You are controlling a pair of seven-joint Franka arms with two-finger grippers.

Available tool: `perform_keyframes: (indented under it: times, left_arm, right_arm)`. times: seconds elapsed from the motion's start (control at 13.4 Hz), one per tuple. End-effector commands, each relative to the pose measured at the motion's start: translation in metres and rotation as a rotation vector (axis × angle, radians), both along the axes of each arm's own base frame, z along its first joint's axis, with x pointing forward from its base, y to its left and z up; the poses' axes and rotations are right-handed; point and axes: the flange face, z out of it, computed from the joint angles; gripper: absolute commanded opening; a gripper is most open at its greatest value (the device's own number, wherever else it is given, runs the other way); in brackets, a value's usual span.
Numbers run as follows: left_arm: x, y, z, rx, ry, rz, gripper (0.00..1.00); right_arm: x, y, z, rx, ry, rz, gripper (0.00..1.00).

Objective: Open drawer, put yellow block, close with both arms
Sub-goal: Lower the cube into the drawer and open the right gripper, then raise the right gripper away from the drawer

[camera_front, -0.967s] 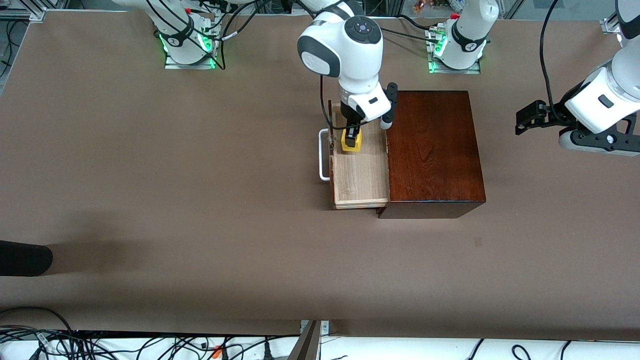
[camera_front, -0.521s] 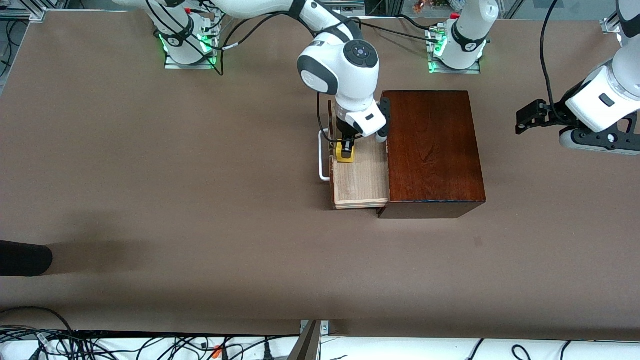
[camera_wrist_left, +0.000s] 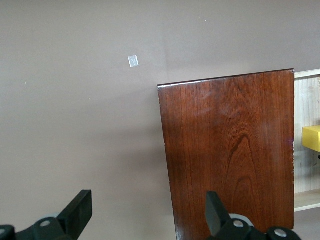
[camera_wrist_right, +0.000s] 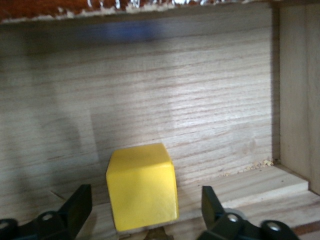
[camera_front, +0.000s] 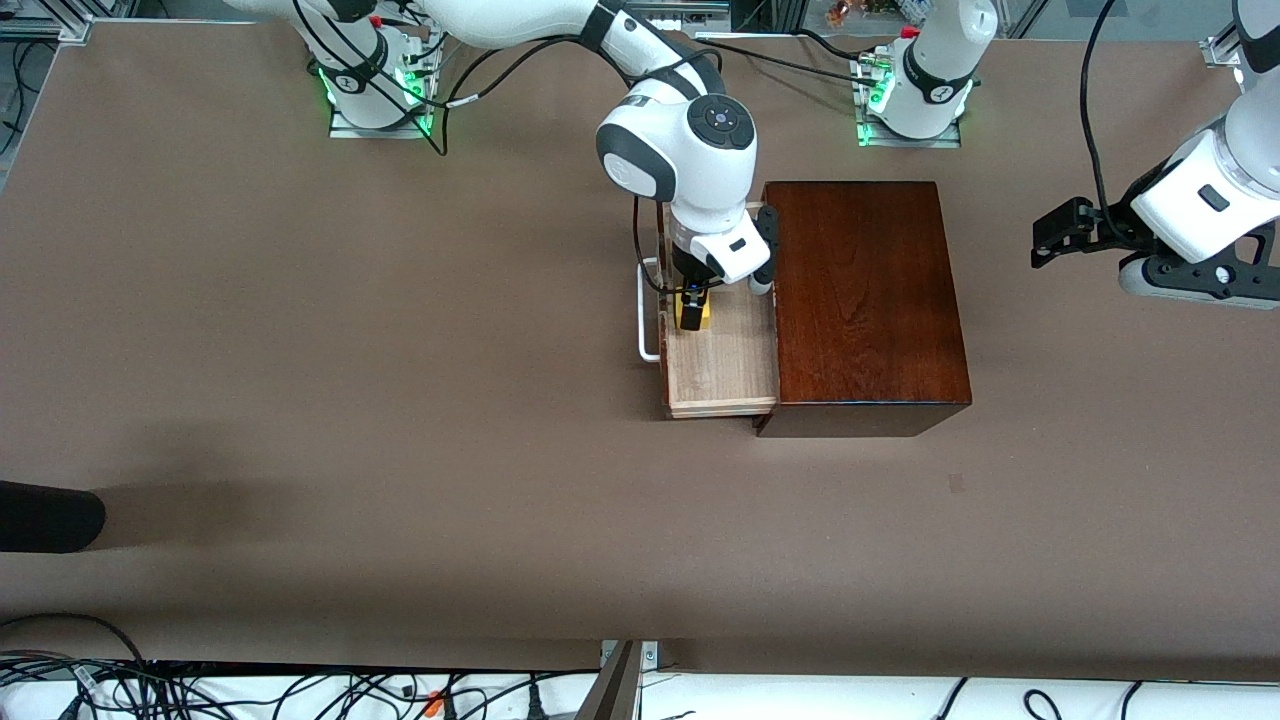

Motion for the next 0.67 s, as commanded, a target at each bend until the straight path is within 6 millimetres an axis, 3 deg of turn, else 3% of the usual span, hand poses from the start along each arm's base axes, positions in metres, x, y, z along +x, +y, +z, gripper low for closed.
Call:
perform_keyframes:
  times: [0.0,0.3,0.6]
  left_arm:
    - [-0.005,-0.001,0.003,0.021,-0.011,-0.024,1.00]
    - [-0.005,0.001,0.004,0.019,-0.012,-0.021,1.00]
    - [-0.005,-0.001,0.003,0.018,-0.009,-0.021,1.00]
  right_arm:
    - [0.008,-0.010,0.042,-0.008,0.011,-0.046,1.00]
    - [0.058,-0.088,0.152,0.106,0.068,-0.212,1.00]
    - [0.112,-0.188,0.236,0.224,0.030,-0.366,1.00]
